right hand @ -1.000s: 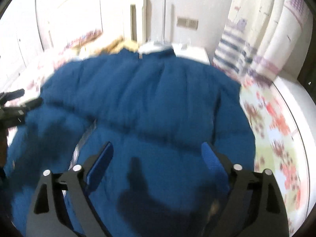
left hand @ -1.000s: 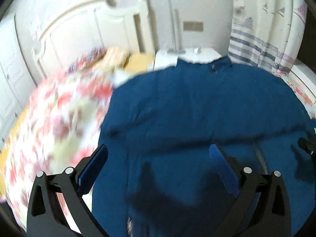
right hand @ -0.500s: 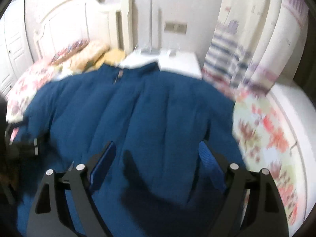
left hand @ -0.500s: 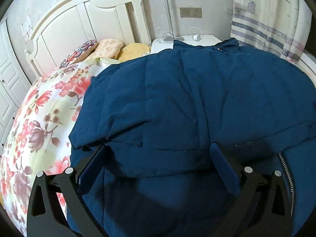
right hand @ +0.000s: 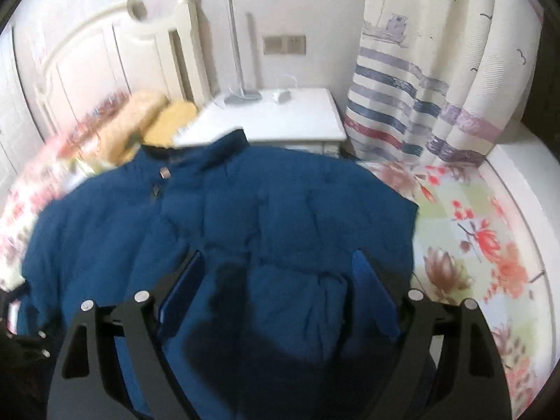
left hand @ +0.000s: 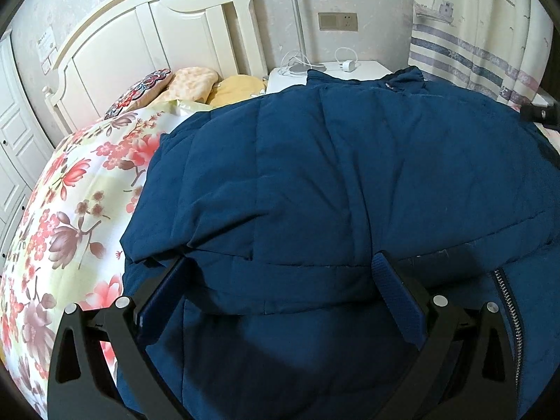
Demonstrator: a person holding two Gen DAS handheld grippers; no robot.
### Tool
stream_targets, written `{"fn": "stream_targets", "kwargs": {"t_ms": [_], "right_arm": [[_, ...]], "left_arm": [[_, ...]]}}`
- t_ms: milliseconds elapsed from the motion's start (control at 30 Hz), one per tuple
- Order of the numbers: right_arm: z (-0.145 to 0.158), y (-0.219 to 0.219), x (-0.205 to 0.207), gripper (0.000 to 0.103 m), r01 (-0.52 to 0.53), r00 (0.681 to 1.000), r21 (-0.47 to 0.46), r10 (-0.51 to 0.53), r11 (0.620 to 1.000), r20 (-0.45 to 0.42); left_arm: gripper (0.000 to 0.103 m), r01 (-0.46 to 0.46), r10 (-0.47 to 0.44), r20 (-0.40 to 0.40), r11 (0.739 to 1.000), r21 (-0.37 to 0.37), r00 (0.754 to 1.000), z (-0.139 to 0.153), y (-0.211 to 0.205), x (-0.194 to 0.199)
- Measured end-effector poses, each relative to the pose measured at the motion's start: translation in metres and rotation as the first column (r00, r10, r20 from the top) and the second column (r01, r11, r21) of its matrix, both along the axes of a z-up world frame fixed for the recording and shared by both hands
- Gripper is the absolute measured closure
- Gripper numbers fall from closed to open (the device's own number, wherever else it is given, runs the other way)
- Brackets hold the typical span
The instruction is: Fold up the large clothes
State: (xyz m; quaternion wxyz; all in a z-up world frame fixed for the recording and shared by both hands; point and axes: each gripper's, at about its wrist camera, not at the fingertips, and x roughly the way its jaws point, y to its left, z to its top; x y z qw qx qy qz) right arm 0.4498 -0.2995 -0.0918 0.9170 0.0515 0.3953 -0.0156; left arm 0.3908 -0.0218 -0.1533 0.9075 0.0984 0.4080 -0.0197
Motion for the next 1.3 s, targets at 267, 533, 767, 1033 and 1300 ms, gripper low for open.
{"fn": "stream_targets", "kwargs": {"t_ms": [267,533,767,1033,1300], "right_arm": [[-0.006,-0.021,-0.012,0.016,0.110,0.994,0.077,-0.108,0.991,-0.030],[-0.025,0.066,-0.059,0.009,-0.151,0.988,-0.163,0.149,0.975,-0.026],[-0.047,0.056,-0.053,0.002,-0.120,0.993,-0.118,0.118,0.986,-0.030],[-0.030,0.055,-0.077,0.008,-0.067,0.998,-0.037,0.068,0.997,0.010],[-0.053,0.122,-0.119,0.007,-0.284,0.952,-0.154,0.259,0.946,-0.163]], "left_arm": [[0.004,0.000,0.000,-0.001,1.000,0.000,1.000,0.000,0.000,0.000],[0.004,0.001,-0.001,0.000,1.000,0.002,1.000,0.001,0.000,0.000],[0.004,0.001,-0.001,-0.002,1.000,0.001,1.000,0.000,0.000,0.001],[0.005,-0.008,0.008,-0.008,1.000,0.005,1.000,0.005,0.002,-0.003],[0.004,0.150,-0.148,-0.034,0.988,0.047,0.988,0.001,-0.036,-0.058]]}}
